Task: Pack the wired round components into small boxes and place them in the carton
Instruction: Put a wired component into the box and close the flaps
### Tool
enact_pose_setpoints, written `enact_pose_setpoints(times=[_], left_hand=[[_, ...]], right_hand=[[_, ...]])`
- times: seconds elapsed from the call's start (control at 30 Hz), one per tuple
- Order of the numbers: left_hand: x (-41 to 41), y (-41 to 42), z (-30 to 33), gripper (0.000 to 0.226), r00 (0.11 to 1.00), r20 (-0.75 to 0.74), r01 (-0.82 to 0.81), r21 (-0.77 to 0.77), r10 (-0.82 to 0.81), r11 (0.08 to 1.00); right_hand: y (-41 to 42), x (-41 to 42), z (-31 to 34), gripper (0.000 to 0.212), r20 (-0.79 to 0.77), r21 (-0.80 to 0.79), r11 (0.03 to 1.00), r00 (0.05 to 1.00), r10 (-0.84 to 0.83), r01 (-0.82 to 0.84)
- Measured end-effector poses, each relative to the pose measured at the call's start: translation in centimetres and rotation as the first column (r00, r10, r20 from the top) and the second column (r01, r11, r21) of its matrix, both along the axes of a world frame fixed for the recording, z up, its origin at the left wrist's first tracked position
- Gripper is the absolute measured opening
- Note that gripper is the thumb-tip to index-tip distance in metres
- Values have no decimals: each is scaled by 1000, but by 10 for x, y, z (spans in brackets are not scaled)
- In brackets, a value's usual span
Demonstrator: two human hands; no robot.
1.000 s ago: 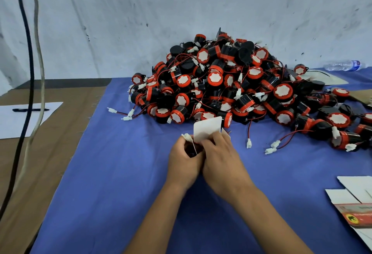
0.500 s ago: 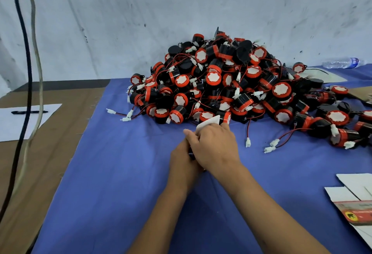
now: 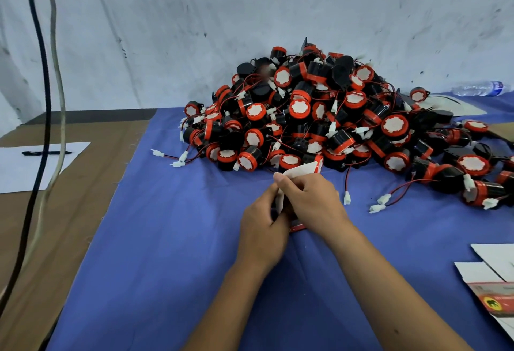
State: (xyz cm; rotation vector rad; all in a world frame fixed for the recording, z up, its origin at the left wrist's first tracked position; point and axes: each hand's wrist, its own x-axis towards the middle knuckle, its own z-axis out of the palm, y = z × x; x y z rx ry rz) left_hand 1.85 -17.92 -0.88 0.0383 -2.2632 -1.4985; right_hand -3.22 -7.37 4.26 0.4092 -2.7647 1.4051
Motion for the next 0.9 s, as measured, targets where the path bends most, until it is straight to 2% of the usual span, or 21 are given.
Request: enact_pose_setpoints(times=[0.1, 0.27, 0.37, 0.47, 0.53, 0.6, 0.7, 0.77, 0.9], left_hand=[[1, 3, 0, 40, 1000, -20, 18, -4, -18, 1000], [1, 4, -3, 41, 999, -32, -3, 23, 3, 1000], [0, 4, -5, 39, 1000, -25, -15, 32, 16, 999], [0, 5, -7, 36, 1000, -9, -24, 46, 25, 999], [-1, 7, -7, 33, 1000, -4, -28, 61, 28, 998], [-1, 7, -6, 31, 1000, 10, -21, 106, 20, 994], [-1, 6, -1, 33, 998, 55, -22, 245, 8, 969], [-2, 4, 0, 34, 997, 72, -3, 351, -24, 936], [-3, 4, -1, 43, 993, 80, 43, 481, -93, 875]], right_hand=[[4, 4, -3, 47, 8, -198, 980, 1000, -31, 31], [10, 4, -7, 39, 32, -312, 950, 999, 12, -1], [12, -1, -7, 34, -19, -241, 970, 999, 33, -37], [13, -2, -9, 35, -284, -8, 1000, 959, 15, -17], [11, -1, -12, 41, -392, 75, 996, 920, -6, 39], [11, -1, -15, 35, -402, 8, 999, 915, -44, 51], [14, -2, -17, 11, -319, -147, 988, 944, -82, 36], [16, -1, -20, 9, -303, -111, 994, 953, -26, -8], [16, 2, -19, 6, -383, 60, 993, 917, 116, -100]])
